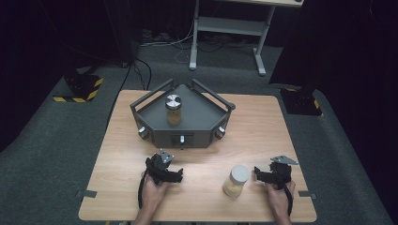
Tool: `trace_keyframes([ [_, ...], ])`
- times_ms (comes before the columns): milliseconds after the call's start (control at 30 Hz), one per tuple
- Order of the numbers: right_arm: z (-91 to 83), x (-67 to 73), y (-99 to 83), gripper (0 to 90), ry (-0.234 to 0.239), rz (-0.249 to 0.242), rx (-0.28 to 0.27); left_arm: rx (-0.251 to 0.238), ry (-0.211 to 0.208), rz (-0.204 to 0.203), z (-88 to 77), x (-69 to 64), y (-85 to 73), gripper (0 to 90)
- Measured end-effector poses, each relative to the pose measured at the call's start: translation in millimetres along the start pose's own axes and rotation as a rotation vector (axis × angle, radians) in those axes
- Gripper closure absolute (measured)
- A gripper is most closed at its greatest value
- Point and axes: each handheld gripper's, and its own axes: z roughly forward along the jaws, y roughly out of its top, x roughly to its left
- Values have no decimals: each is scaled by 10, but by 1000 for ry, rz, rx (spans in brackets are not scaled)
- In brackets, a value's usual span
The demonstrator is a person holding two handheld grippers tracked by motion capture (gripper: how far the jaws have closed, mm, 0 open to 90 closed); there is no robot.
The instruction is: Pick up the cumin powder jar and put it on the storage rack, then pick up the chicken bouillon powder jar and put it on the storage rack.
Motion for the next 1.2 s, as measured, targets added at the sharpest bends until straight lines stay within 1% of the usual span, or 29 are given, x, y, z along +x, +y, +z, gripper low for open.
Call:
trace_keyframes([
  [567, 1, 4, 2, 67, -2, -2, 1, -1, 0, -2, 0, 3, -1, 11],
  [667, 2, 5, 7, 56, -1, -3, 4, -1, 1, -2, -1, 1, -1, 13],
  [833, 11, -14, 25, 18, 14, -12, 13, -2, 1, -3, -2, 2, -2, 15],
  [900, 13, -29, 27, 4, 22, -4, 13, -2, 1, -3, -2, 2, -3, 15],
  [1067, 6, -70, 11, 2, 41, 14, 4, -2, 1, -4, -1, 3, -3, 15],
  [1133, -13, -67, 19, 1, 56, -5, 7, -3, 1, -4, -1, 3, -3, 15],
  [1167, -13, -67, 19, 1, 56, -5, 7, -3, 1, -4, -1, 3, -3, 15],
  [1200, -49, -54, 19, 1, 61, -19, -1, -2, 1, -4, -1, 3, -3, 14],
])
